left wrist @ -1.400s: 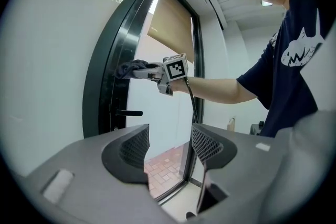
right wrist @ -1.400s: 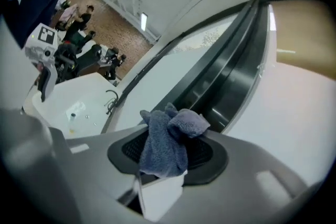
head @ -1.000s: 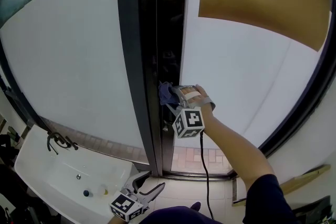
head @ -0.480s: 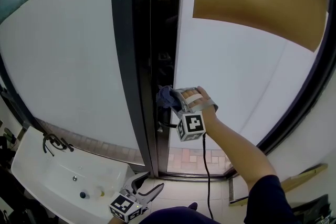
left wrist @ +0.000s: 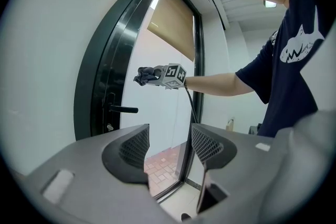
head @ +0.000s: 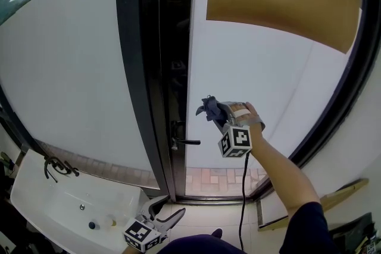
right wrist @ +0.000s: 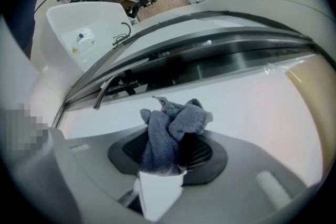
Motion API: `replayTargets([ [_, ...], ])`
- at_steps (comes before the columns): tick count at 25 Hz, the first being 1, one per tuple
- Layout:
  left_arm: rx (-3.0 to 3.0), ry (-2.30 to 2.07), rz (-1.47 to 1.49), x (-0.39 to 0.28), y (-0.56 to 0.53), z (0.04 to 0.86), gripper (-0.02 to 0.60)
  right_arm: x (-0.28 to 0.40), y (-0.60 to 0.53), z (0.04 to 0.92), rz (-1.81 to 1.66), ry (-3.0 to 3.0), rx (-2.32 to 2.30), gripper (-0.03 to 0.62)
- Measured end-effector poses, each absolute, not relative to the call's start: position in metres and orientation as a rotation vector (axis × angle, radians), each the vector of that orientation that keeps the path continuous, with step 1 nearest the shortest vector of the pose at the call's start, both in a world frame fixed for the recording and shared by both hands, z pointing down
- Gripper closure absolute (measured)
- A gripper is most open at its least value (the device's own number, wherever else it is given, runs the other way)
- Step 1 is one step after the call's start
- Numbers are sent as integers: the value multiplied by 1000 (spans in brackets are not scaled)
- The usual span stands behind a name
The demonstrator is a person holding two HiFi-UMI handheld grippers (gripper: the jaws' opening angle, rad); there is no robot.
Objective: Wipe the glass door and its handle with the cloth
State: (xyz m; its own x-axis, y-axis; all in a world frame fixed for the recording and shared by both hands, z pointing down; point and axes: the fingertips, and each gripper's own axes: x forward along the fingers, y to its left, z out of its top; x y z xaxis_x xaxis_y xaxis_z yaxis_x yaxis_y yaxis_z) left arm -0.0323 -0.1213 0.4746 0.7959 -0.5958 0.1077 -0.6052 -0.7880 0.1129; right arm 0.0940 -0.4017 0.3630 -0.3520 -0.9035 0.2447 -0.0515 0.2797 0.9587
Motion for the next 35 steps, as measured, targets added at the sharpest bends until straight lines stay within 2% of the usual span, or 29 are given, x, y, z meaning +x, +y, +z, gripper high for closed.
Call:
replayTargets([
  [11, 2859, -887, 120, -24, -120, 475, 333, 223, -389, 357, -1001, -1592, 1091, 434],
  [16, 2865, -883, 120, -24, -122, 474, 333, 243, -386, 354, -960, -1575, 1156, 434],
  [19, 2859, -895, 119, -28, -122, 473, 333, 220, -379, 349, -987, -1641, 1151, 436],
  [29, 2835, -972, 103, -43, -118, 473, 333, 55, -381, 359, -1188, -1795, 873, 436],
  [35, 2805, -1026, 97, -53, -116, 477, 333, 21, -406, 383, -1172, -1756, 806, 436],
])
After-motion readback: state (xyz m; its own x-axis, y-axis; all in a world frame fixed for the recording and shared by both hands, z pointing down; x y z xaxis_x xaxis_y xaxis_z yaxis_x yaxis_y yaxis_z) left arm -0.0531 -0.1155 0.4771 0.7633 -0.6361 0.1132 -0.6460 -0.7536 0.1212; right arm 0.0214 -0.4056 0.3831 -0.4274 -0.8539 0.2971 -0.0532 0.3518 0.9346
